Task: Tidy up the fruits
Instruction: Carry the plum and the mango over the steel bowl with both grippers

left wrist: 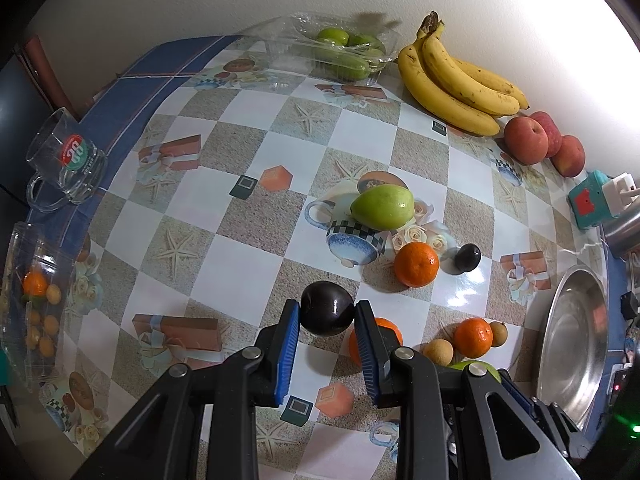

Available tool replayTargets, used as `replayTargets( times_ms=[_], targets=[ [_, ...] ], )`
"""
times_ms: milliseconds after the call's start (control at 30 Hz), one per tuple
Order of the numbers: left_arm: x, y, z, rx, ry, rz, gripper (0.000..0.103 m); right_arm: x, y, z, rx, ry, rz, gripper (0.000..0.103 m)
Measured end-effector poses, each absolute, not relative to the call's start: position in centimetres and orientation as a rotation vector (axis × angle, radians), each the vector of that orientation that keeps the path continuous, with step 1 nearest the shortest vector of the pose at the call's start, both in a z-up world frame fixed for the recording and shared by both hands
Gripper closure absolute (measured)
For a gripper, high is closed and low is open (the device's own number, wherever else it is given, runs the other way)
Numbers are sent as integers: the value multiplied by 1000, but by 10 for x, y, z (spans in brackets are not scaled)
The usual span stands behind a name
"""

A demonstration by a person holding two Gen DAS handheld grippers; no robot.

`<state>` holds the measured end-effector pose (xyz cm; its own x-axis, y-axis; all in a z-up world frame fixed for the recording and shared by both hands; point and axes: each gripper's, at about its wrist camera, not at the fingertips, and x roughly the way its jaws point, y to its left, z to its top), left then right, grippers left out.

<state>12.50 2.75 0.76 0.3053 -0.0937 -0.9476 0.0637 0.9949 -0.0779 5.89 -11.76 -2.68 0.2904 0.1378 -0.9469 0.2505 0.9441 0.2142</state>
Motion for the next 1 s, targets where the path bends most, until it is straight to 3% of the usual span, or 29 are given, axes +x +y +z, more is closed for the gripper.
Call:
replayTargets(
  times_ms=[467,1000],
  targets=[
    [128,16,7,0,1246,-93,73,60,-139,-5,431,1218,-124,44],
    [107,-79,15,146,1212,-303,73,25,-243,3,550,1131,-376,44]
  ],
)
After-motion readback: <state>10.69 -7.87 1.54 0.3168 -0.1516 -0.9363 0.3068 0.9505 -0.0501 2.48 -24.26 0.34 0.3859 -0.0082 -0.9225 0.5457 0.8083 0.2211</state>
